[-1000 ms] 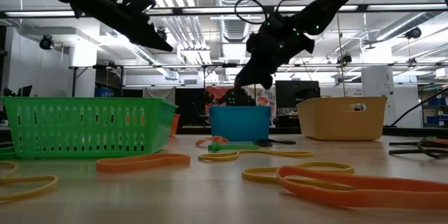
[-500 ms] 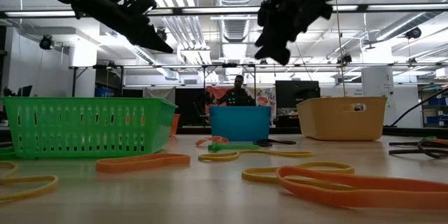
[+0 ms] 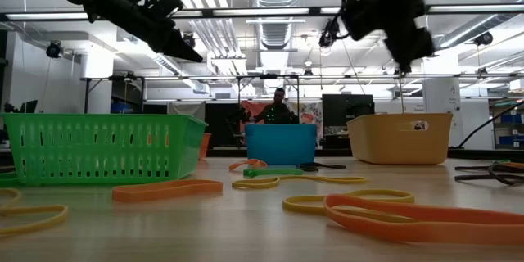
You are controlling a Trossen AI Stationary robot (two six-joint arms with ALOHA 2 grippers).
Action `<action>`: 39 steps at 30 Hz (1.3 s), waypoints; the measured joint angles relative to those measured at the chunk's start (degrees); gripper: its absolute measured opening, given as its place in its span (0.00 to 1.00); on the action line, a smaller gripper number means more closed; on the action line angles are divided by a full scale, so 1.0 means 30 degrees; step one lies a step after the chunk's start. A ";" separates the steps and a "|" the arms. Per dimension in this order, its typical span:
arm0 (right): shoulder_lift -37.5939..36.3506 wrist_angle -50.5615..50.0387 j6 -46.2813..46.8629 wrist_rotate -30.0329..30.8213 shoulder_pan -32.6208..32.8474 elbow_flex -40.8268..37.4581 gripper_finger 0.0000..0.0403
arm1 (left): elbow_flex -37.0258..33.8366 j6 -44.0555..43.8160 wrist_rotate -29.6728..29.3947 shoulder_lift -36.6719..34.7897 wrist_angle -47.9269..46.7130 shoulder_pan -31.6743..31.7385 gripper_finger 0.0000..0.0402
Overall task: Sort rubber bands into baskets
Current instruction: Put the green rubberband into the yellow bin
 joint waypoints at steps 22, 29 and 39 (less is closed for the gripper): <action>-0.1718 0.1497 1.5677 0.5138 0.8441 -0.7214 0.40 | 0.0001 0.0587 -0.0007 -0.0007 0.0044 -0.0002 0.19; -0.0335 0.3626 1.5968 0.5137 0.9070 -0.8099 0.38 | -0.0004 -0.0260 -0.0007 -0.0007 0.0023 0.0000 0.19; 0.1320 0.4112 1.6441 0.5110 0.9698 -0.8181 0.36 | 0.0000 -0.0868 -0.0007 -0.0007 -0.0073 -0.0007 0.19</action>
